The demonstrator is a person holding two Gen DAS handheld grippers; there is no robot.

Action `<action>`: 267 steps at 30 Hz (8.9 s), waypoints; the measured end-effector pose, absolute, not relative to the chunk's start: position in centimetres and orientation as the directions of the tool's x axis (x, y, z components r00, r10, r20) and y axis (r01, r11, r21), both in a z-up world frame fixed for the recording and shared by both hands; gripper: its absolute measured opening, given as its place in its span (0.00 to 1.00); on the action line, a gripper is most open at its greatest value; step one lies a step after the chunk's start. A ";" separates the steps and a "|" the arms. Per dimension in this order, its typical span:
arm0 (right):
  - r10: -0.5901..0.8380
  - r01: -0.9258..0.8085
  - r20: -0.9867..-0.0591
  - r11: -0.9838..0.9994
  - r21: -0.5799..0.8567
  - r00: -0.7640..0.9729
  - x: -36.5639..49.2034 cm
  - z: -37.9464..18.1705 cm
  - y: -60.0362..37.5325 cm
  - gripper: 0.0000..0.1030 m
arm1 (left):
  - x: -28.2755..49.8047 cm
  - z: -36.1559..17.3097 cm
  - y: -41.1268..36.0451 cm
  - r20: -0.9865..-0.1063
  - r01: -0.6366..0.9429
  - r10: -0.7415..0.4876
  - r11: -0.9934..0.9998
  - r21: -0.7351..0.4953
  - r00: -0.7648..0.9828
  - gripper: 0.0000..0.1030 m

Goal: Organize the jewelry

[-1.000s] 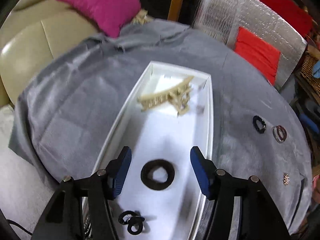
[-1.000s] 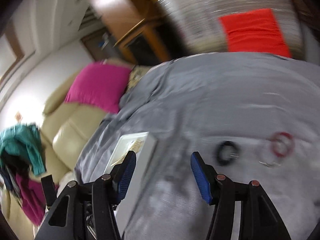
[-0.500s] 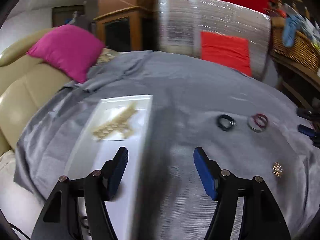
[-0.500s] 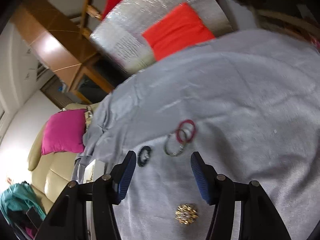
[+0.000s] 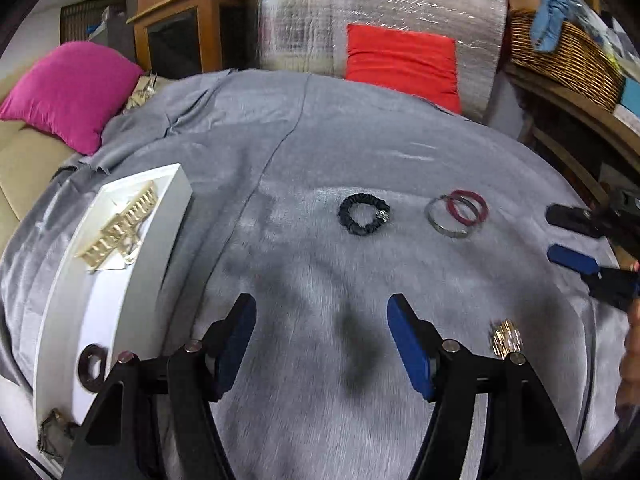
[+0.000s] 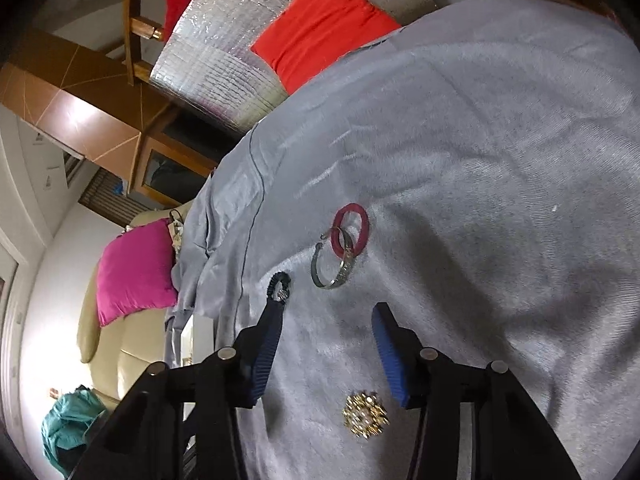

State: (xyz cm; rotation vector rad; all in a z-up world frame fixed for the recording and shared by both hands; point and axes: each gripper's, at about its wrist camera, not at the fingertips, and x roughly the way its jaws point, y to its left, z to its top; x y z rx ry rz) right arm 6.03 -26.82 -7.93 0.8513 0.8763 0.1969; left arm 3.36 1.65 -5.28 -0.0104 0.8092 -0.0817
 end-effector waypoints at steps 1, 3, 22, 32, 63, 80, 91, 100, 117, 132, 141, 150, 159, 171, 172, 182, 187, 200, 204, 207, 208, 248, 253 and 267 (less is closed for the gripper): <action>0.485 0.181 -0.592 0.655 0.734 0.644 6.3 -8.1 -26.8 0.48 | 4.3 -5.6 1.7 -0.732 0.064 -0.082 0.997 -0.052 0.676 0.67; 0.494 0.196 -0.588 0.635 0.747 0.640 7.2 -8.8 -26.7 0.48 | 6.1 -6.2 1.7 -0.746 0.056 -0.108 0.994 -0.094 0.657 0.67; 0.476 0.334 -0.632 0.569 0.752 0.612 14.0 -13.7 -25.4 0.18 | 14.4 -9.1 0.1 -0.776 0.108 -0.234 0.971 -0.211 0.585 0.67; 0.422 0.352 -0.670 0.614 0.707 0.610 12.5 -12.7 -26.3 0.09 | 14.7 -9.5 -0.4 -0.781 0.139 -0.268 0.963 -0.230 0.564 0.26; 0.436 0.376 -0.649 0.561 0.737 0.624 8.8 -11.7 -29.2 0.09 | 13.9 -8.9 -2.3 -0.795 0.230 -0.240 0.964 -0.131 0.556 0.05; 0.453 0.276 -0.628 0.625 0.730 0.632 5.6 -9.1 -25.4 0.09 | 3.5 -4.1 -0.5 -0.704 0.226 -0.152 0.974 0.011 0.694 0.03; 0.464 0.245 -0.621 0.640 0.728 0.631 5.2 -8.6 -23.1 0.09 | 1.8 -3.0 2.2 -0.696 0.196 -0.159 0.980 -0.026 0.700 0.03; 0.463 0.262 -0.622 0.628 0.733 0.631 5.7 -9.0 -23.9 0.09 | 5.2 -6.7 3.8 -0.796 0.190 -0.276 0.960 -0.204 0.538 0.37; 0.464 0.284 -0.622 0.608 0.741 0.631 6.2 -9.4 -25.7 0.09 | 8.5 -9.4 0.3 -0.814 0.192 -0.228 0.970 -0.147 0.534 0.74; 0.470 0.273 -0.624 0.617 0.738 0.624 6.5 -9.4 -25.1 0.09 | 9.4 -8.9 3.8 -0.829 0.113 -0.207 0.978 -0.173 0.520 0.50; 0.472 0.270 -0.630 0.624 0.733 0.617 6.7 -9.5 -24.7 0.09 | 9.1 -9.1 2.4 -0.828 0.151 -0.223 0.974 -0.168 0.515 0.50; 0.476 0.268 -0.631 0.626 0.732 0.612 6.8 -9.6 -24.7 0.09 | 8.9 -9.1 1.9 -0.815 0.180 -0.189 0.978 -0.106 0.547 0.09; 0.479 0.253 -0.622 0.629 0.735 0.619 6.9 -9.3 -24.2 0.09 | 7.0 -5.8 3.1 -0.762 0.161 -0.228 0.973 -0.163 0.607 0.08; 0.517 0.168 -0.605 0.660 0.733 0.606 7.1 -8.7 -19.9 0.09 | 1.9 -0.8 7.2 -0.671 0.098 -0.181 0.982 -0.161 0.719 0.08; 0.521 0.158 -0.600 0.661 0.734 0.607 7.1 -8.7 -19.5 0.09 | 1.7 -0.5 7.7 -0.665 0.086 -0.168 0.984 -0.155 0.727 0.08; 0.567 0.070 -0.573 0.672 0.737 0.592 7.1 -8.2 -14.6 0.09 | -0.8 0.6 12.6 -0.628 -0.020 -0.084 0.988 -0.156 0.774 0.08; 0.593 0.021 -0.549 0.668 0.744 0.589 7.1 -7.6 -12.5 0.09 | -1.3 1.1 14.4 -0.610 -0.048 -0.054 0.987 -0.150 0.791 0.08; 0.637 -0.066 -0.508 0.658 0.750 0.579 7.8 -5.5 -7.6 0.09 | -1.5 0.7 19.3 -0.622 -0.102 -0.033 0.978 -0.180 0.782 0.08; 0.650 -0.112 -0.504 0.668 0.736 0.568 7.6 -4.3 -5.5 0.09 | -2.0 0.5 20.7 -0.632 -0.096 -0.053 0.975 -0.198 0.773 0.08; 0.665 -0.146 -0.501 0.670 0.728 0.554 7.4 -3.4 -3.9 0.09 | -2.7 0.3 21.9 -0.637 -0.090 -0.070 0.972 -0.215 0.767 0.08; 0.669 -0.156 -0.500 0.670 0.726 0.549 7.3 -3.1 -3.3 0.09 | -2.9 0.2 22.3 -0.639 -0.093 -0.070 0.972 -0.217 0.766 0.08; 0.539 -0.345 -0.795 0.829 0.440 0.280 10.4 -8.1 14.7 0.09 | -6.0 -6.1 22.2 -0.796 -0.049 -0.166 0.970 -0.238 0.583 0.08; 0.535 -0.369 -0.799 0.826 0.426 0.275 10.5 -8.1 14.9 0.09 | -6.0 -6.2 22.1 -0.798 -0.056 -0.157 0.971 -0.231 0.581 0.08; 0.500 -0.391 -0.826 0.836 0.384 0.258 11.0 -9.0 15.2 0.10 | -5.4 -7.7 22.0 -0.836 -0.070 -0.172 0.968 -0.243 0.521 0.08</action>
